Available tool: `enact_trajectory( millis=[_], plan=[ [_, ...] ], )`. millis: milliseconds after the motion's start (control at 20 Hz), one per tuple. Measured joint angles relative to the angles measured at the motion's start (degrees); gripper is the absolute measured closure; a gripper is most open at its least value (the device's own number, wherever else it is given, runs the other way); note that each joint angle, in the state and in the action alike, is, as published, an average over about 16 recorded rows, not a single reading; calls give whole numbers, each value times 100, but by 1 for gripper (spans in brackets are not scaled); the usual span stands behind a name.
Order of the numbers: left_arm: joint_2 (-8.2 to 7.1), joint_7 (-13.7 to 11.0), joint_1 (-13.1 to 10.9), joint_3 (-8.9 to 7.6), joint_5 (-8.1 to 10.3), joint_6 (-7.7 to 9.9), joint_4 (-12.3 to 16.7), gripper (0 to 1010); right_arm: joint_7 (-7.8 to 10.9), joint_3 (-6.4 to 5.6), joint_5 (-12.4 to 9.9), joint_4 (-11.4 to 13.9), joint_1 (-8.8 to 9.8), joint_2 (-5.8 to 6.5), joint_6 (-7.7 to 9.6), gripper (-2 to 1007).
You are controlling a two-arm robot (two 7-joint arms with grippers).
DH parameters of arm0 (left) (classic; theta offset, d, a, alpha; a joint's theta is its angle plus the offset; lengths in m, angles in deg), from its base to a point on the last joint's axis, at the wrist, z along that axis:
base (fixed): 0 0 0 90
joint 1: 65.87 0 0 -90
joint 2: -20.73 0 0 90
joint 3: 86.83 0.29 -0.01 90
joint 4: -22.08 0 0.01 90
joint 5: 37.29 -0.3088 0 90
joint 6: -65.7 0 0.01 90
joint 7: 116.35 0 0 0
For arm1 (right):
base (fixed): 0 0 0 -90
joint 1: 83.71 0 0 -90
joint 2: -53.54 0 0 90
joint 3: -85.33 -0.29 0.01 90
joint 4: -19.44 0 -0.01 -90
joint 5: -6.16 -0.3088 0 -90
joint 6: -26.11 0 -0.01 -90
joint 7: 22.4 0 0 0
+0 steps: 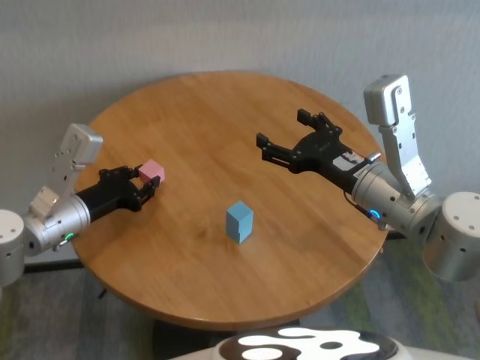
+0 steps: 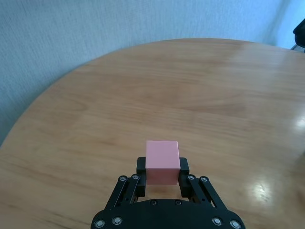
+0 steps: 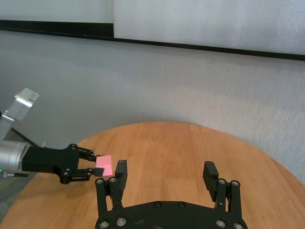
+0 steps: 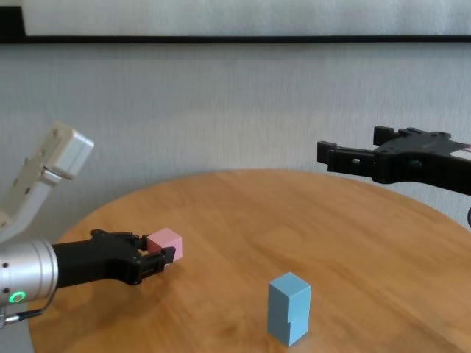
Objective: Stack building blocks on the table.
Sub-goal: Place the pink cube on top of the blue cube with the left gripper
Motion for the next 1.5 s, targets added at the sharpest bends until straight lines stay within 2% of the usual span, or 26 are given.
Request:
enact_trajectory(
  millis=[200, 400, 550, 800, 1000, 1150, 1300, 1500],
  plan=[
    [-265, 15, -514, 27, 55, 395, 1102, 610, 0, 0, 0, 0, 0, 0, 0, 0],
    [-510, -7, -917, 75, 104, 682, 2057, 610, 0, 0, 0, 0, 0, 0, 0, 0],
    [-663, -55, -1158, 114, 157, 797, 2643, 610, 0, 0, 0, 0, 0, 0, 0, 0],
    [-859, -75, -1505, 196, 231, 869, 3471, 610, 0, 0, 0, 0, 0, 0, 0, 0],
    [-944, -48, -1746, 281, 271, 864, 3968, 610, 0, 0, 0, 0, 0, 0, 0, 0],
    [-968, -28, -1865, 362, 296, 861, 4205, 610, 0, 0, 0, 0, 0, 0, 0, 0],
    [-965, -5, -1915, 459, 309, 869, 4331, 610, 0, 0, 0, 0, 0, 0, 0, 0],
    [-936, -19, -1874, 613, 305, 909, 4340, 610, 0, 0, 0, 0, 0, 0, 0, 0]
  ],
)
